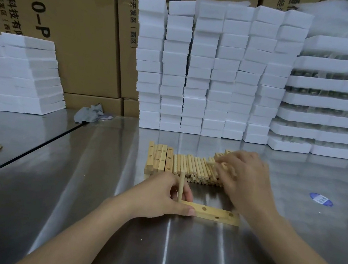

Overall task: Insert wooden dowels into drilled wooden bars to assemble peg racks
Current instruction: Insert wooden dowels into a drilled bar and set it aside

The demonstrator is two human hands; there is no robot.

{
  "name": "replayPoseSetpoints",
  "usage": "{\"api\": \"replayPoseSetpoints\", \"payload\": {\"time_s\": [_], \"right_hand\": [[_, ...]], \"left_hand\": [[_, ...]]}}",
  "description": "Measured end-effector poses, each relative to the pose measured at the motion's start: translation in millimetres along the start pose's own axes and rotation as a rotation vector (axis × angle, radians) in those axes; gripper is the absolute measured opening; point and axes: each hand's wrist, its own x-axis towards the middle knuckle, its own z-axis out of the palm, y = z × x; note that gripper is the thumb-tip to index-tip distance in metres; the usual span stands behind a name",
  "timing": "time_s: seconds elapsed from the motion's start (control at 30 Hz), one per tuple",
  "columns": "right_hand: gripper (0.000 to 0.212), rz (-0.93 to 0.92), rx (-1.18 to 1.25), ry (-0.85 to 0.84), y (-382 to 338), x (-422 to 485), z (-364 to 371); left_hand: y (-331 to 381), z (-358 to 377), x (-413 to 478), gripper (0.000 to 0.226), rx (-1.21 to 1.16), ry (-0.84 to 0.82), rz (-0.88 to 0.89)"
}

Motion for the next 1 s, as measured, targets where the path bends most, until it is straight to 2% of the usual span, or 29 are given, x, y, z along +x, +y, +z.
{"api": "replayPoseSetpoints", "payload": {"time_s": [0.07,0.13,0.2,0.27,0.37,0.43,0.7,0.87,1.0], "right_hand": [[0.007,0.109,0.255,0.144,-7,3,-8],[0.011,0.29,0.657,0.201,-14,6,-16],[0.014,0.42,0.955,0.181,-19,7,-23],[0.016,0.464,1.061,0.12,-22,7,-26],[0.018,0.45,1.11,0.046,-27,5,-26],[0.018,0.407,1.102,0.002,-30,3,-25],[0.019,0.343,1.11,-0.011,-35,0,-21],[0.023,0.324,1.078,-0.011,-33,1,-22],[0.026,0.322,1.065,-0.013,-33,1,-22]], "left_hand": [[0,1,-1,0.041,-0.06,0.02,-0.007],[5,0,-3,0.052,-0.18,0.069,0.003],[12,-2,-2,0.055,-0.327,0.153,0.022],[18,-6,-1,0.055,-0.484,0.262,0.024],[20,-11,0,0.04,-0.719,0.389,0.026],[20,-14,-1,0.029,-0.773,0.437,0.049],[21,-19,-4,0.028,-0.775,0.527,0.075],[20,-19,-3,0.018,-0.743,0.542,0.064],[19,-20,-4,0.018,-0.729,0.555,0.055]]}}
